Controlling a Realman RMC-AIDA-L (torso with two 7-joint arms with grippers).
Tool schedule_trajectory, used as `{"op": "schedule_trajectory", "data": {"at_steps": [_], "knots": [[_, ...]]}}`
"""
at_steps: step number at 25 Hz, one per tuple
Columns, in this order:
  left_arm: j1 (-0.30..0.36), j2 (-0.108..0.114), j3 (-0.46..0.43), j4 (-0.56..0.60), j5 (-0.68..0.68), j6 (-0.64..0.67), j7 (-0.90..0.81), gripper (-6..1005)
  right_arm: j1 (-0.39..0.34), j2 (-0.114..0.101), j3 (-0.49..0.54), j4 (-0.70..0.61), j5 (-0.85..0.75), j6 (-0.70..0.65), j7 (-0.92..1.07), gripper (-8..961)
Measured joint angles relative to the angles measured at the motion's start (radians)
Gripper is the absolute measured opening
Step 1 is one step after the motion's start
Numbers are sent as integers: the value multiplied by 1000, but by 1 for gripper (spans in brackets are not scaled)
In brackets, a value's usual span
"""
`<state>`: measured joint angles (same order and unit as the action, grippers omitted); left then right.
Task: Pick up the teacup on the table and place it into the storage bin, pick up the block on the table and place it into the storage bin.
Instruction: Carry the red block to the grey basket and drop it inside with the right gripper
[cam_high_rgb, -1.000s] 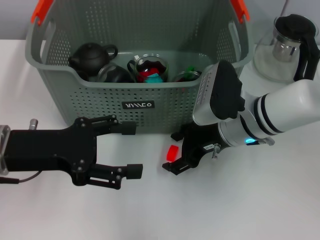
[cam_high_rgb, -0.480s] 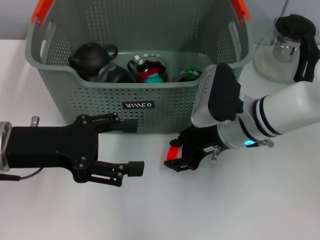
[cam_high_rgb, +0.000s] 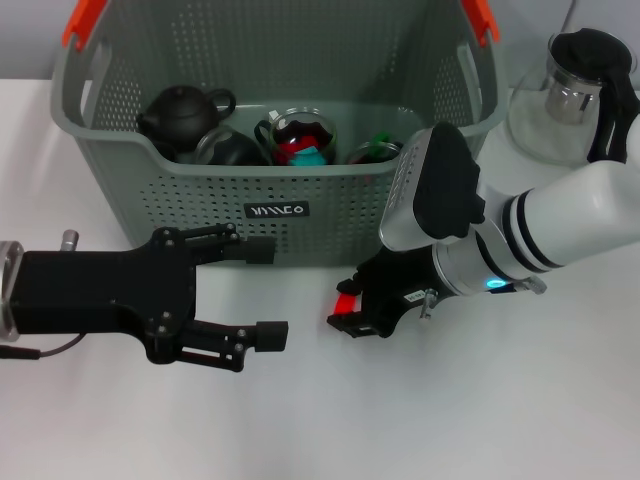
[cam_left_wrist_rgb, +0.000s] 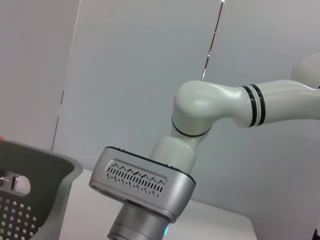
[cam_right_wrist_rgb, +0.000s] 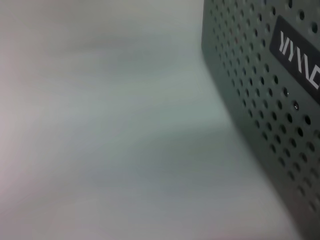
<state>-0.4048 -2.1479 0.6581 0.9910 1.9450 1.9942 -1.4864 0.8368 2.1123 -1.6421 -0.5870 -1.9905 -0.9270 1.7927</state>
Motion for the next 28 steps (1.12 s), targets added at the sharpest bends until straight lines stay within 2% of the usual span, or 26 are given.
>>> {"op": "schedule_trajectory", "data": {"at_steps": [6,13,16,23,28], "knots": [[-1,2,0,0,0,0,0,933,2,-1,-2,-6,1,-12,2,443],[7,11,-12,2,13,5,-13,934,-40,-9,7,-100,8,-88,17,424],[18,15,-58,11,43,24,-14,934,-61,-10,7,-147,9,-129,39,423],[51,19,-156,40,100,45,-11,935,-134,-12,27,-366,13,-278,89,419],[74,21,-206,70,101,55,-10,936,-132,-12,126,-545,13,-411,152,414]]}}
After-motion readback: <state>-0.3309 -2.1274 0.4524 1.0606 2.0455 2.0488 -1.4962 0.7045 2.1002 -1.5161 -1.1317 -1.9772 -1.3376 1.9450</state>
